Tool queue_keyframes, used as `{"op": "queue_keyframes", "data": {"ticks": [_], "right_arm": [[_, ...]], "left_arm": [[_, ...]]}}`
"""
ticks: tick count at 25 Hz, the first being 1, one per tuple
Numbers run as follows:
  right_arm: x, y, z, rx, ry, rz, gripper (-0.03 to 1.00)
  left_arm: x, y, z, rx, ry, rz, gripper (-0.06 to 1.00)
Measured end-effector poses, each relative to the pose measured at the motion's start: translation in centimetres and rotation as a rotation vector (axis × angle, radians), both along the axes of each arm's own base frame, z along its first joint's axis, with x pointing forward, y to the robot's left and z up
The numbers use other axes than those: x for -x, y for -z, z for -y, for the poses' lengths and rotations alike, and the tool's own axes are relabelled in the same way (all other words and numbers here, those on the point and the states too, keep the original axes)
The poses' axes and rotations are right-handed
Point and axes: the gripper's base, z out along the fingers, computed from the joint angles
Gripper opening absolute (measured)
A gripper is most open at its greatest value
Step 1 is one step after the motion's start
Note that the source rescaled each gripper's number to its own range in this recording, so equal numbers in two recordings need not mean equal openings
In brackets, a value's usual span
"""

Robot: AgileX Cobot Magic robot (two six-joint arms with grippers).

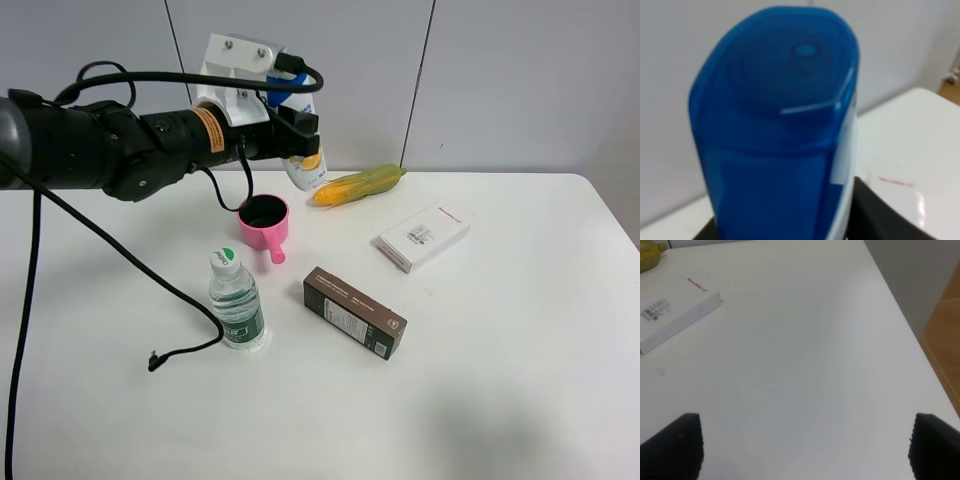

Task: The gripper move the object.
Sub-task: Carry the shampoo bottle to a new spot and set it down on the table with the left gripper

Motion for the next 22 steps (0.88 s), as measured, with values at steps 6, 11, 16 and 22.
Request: {"op": "queue_keyframes", "data": {"ticks": [6,11,16,22], "right_arm": [[0.0,0.0,0.0,0.0,0.0,0.0,1.0],[0.0,0.0,0.0,0.0,0.0,0.0,1.0],[0.0,0.0,0.0,0.0,0.0,0.0,1.0],[0.0,0.0,0.0,0.0,0.0,0.0,1.0]], "left_arm": [[0.3,1.9,1.8,0.014,0.059,-0.012,0.01],[0.0,3.7,2.3,0.023,0.08,-0.029,0.0],[-0.3,6.6,2.7,-0.014,0.09,-0.077,0.0],[-0.5,9.5,3.0,-0.067,0.12,-0.078,0.0]]}}
